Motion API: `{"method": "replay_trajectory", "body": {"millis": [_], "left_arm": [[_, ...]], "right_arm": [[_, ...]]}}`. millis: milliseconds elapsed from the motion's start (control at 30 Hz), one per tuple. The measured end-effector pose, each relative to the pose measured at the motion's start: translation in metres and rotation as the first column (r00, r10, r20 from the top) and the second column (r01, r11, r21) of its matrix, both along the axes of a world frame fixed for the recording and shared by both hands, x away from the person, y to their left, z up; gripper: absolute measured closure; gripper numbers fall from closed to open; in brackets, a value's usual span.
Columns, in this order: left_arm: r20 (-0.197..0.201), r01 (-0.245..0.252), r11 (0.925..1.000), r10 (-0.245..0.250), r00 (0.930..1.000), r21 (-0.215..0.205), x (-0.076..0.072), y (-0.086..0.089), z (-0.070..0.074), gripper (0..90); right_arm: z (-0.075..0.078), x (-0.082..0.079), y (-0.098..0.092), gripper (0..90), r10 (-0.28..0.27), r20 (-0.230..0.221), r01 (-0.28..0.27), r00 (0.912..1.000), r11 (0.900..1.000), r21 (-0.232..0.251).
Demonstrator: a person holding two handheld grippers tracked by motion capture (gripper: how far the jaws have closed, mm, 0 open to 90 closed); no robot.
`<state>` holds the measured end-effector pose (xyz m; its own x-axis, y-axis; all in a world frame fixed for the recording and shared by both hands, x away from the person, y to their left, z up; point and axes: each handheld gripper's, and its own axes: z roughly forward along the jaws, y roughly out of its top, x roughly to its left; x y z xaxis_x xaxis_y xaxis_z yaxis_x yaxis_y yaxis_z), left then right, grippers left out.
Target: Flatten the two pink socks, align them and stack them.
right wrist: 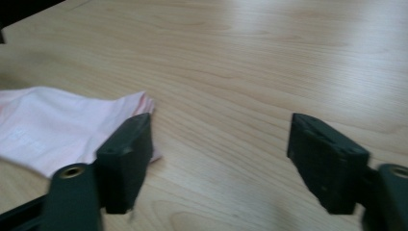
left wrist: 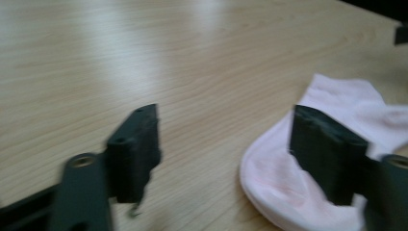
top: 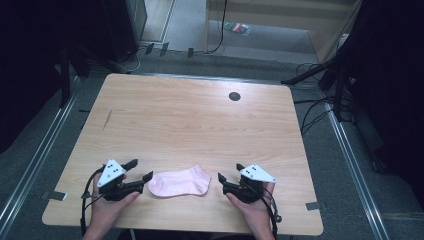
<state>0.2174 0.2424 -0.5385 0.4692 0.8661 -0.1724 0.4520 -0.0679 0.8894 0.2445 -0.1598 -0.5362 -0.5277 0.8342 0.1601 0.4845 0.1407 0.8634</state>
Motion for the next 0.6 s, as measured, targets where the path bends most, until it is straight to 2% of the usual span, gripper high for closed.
{"method": "replay_trajectory", "body": {"millis": [67,100,133,167,200,300,367,600], "left_arm": [[-0.017,-0.034,0.9980,0.034,0.9993,-0.053,0.001,0.011,0.000,8.1],[-0.017,-0.041,0.9975,0.040,0.9991,-0.058,0.001,0.014,0.000,4.9],[-0.017,-0.038,0.9978,0.037,0.9992,-0.055,0.000,0.019,0.000,1.2],[-0.019,-0.031,0.9974,0.030,0.9994,-0.064,0.000,0.023,0.000,0.0],[-0.025,-0.042,0.9965,0.040,0.9989,-0.072,-0.001,0.028,-0.001,0.0],[-0.025,-0.051,0.9947,0.049,0.9985,-0.089,-0.003,0.039,-0.002,0.0],[-0.031,-0.061,0.9941,0.058,0.9978,-0.090,-0.003,0.044,-0.002,0.0],[-0.048,-0.100,0.9939,0.097,0.9941,-0.047,-0.009,0.060,-0.006,0.0]], "right_arm": [[0.003,0.002,-0.007,4.6,-0.025,-0.031,0.025,0.9992,1.000,0.009],[0.004,0.002,-0.009,0.0,-0.039,-0.031,0.039,0.9987,0.999,-0.010],[0.005,0.002,-0.012,0.0,-0.042,-0.021,0.041,0.9989,0.999,-0.021],[0.007,0.001,-0.020,0.0,-0.038,-0.005,0.038,0.9993,0.999,-0.003],[0.007,0.001,-0.020,0.0,-0.038,-0.005,0.038,0.9993,0.999,-0.003],[0.008,0.003,-0.036,0.0,-0.064,-0.013,0.064,0.9978,0.998,0.018],[0.007,0.003,-0.046,0.0,-0.086,-0.012,0.086,0.9962,0.996,0.026],[0.002,0.000,-0.081,0.0,-0.136,-0.023,0.137,0.9904,0.990,0.016]]}}
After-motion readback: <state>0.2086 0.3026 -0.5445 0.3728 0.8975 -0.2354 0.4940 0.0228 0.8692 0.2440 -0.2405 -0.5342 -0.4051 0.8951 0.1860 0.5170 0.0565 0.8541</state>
